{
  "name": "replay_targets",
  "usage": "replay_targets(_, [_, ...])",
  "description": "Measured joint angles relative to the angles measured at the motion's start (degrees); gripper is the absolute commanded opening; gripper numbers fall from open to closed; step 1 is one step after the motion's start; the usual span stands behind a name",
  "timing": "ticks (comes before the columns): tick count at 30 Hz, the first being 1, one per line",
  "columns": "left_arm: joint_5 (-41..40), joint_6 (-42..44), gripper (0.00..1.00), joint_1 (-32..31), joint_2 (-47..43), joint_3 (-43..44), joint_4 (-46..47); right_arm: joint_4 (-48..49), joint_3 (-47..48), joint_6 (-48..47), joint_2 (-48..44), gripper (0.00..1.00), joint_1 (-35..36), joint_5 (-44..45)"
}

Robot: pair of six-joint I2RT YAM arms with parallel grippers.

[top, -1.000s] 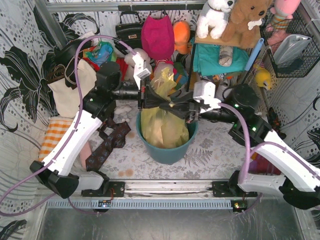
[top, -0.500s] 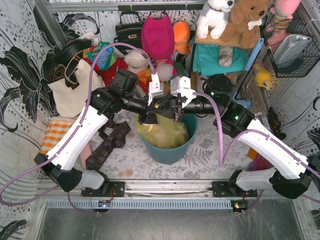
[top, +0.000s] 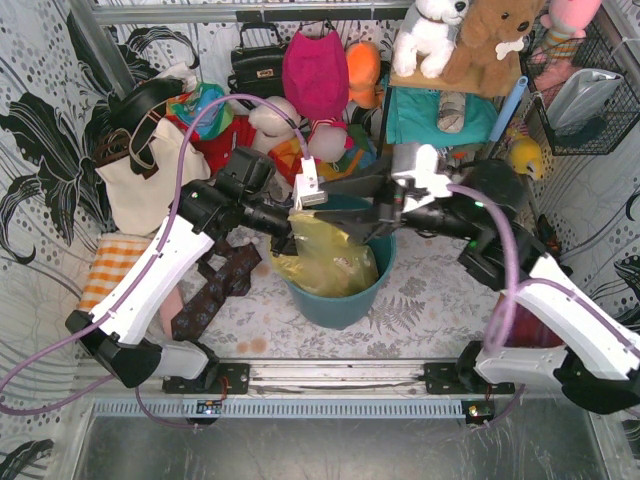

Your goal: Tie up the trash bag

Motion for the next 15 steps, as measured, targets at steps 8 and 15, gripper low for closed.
replay_targets(8, [-0.5,0.4,0.00,0.0,0.0,0.1,-0.5,0.9,-1.5,2.8,-9.5,0.52,0.0,13.2])
replay_targets(15, [-1.6,0.4,0.00,0.0,-0.2,0.7,-0.6,-2.6,-10.7,12.0,-11.1,0.63,0.0,19.6])
